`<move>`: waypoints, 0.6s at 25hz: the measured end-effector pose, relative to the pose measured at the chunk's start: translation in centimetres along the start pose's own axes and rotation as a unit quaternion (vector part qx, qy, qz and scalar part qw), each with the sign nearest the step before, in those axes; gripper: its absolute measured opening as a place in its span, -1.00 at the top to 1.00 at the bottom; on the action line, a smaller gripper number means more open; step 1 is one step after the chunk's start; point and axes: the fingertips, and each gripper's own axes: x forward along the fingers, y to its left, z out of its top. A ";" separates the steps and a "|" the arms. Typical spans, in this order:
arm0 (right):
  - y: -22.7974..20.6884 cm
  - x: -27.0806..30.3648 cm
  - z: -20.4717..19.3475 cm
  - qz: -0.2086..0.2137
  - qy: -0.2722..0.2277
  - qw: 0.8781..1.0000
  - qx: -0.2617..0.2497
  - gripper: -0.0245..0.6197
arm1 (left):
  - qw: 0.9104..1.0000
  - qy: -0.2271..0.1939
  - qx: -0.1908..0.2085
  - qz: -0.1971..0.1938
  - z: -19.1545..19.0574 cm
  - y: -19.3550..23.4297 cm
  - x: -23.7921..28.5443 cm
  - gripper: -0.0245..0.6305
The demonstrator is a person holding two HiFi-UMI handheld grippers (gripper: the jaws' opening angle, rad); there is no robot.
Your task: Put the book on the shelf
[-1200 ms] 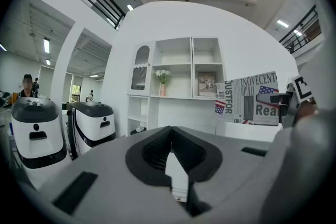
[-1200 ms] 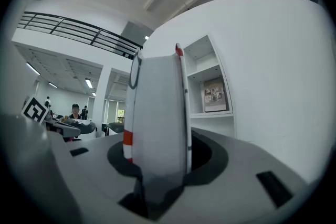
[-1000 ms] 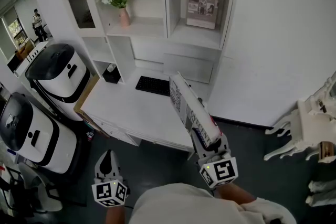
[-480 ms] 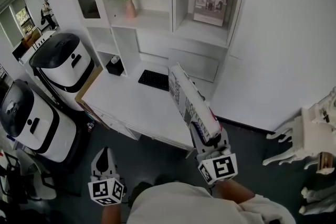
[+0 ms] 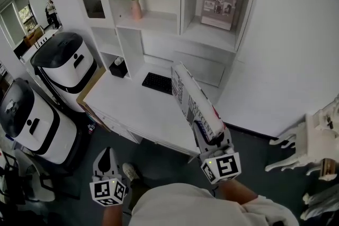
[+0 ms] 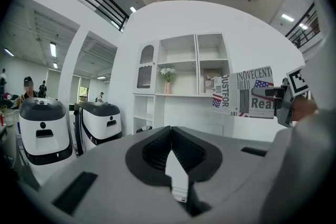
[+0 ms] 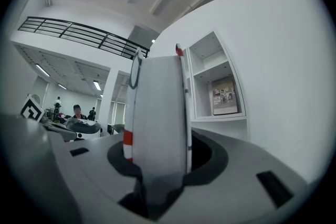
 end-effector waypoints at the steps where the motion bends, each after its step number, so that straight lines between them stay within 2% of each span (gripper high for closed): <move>1: 0.1 0.4 -0.1 -0.003 0.001 1.000 -0.001 0.40 | 1.000 0.000 -0.001 -0.004 -0.1 0.3 0.5 0.91; 8: 1.0 4.9 -0.4 -0.032 0.005 0.999 -0.009 0.40 | 0.999 0.001 -0.005 -0.033 0.2 4.0 5.8 0.91; 15: 2.5 11.6 -0.3 -0.065 0.009 0.998 -0.020 0.40 | 0.999 0.005 -0.007 -0.053 1.4 10.2 12.0 0.91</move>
